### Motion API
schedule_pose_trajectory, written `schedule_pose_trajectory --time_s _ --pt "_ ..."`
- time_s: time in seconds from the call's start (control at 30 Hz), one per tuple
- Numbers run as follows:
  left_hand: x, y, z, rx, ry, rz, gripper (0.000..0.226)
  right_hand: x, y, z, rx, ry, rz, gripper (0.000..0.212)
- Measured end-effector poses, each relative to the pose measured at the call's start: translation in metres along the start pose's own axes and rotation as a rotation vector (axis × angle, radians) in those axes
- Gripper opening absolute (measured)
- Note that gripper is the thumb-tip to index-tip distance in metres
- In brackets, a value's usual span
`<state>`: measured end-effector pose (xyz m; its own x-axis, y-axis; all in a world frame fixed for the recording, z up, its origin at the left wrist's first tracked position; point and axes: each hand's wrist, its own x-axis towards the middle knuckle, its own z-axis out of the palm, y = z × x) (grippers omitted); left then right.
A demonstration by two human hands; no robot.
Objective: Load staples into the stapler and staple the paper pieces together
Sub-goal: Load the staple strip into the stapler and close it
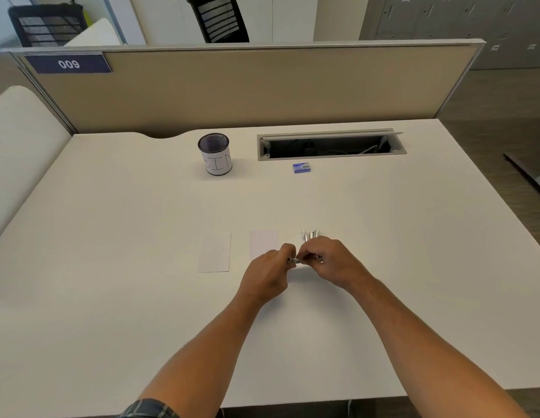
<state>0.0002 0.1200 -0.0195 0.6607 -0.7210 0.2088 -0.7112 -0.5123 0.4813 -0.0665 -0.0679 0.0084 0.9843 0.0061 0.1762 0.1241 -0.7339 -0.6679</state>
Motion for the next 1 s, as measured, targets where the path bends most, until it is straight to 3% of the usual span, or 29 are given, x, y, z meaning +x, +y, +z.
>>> schedule_pose_trajectory --time_s 0.2,0.43,0.53,0.67,0.87,1.0 --pt "0.002 -0.001 -0.004 0.003 0.005 -0.007 0.03 0.0 0.004 -0.003 -0.133 0.0 -0.045 0.008" --pt "0.014 -0.001 -0.016 0.218 -0.012 0.122 0.036 -0.005 0.015 -0.001 -0.071 0.06 0.276 0.019" --pt "0.021 0.005 -0.023 0.337 -0.051 0.191 0.045 -0.003 0.016 -0.002 -0.051 0.066 0.326 0.023" --pt "0.027 0.012 -0.028 0.372 -0.059 0.257 0.052 -0.003 0.02 -0.008 -0.062 0.059 0.301 0.017" --pt "0.032 0.016 -0.032 0.37 -0.081 0.31 0.032 -0.011 0.031 -0.019 -0.143 0.027 0.186 0.016" --pt "0.043 0.024 -0.034 0.405 -0.108 0.349 0.032 -0.014 0.037 -0.02 -0.088 0.018 0.194 0.019"
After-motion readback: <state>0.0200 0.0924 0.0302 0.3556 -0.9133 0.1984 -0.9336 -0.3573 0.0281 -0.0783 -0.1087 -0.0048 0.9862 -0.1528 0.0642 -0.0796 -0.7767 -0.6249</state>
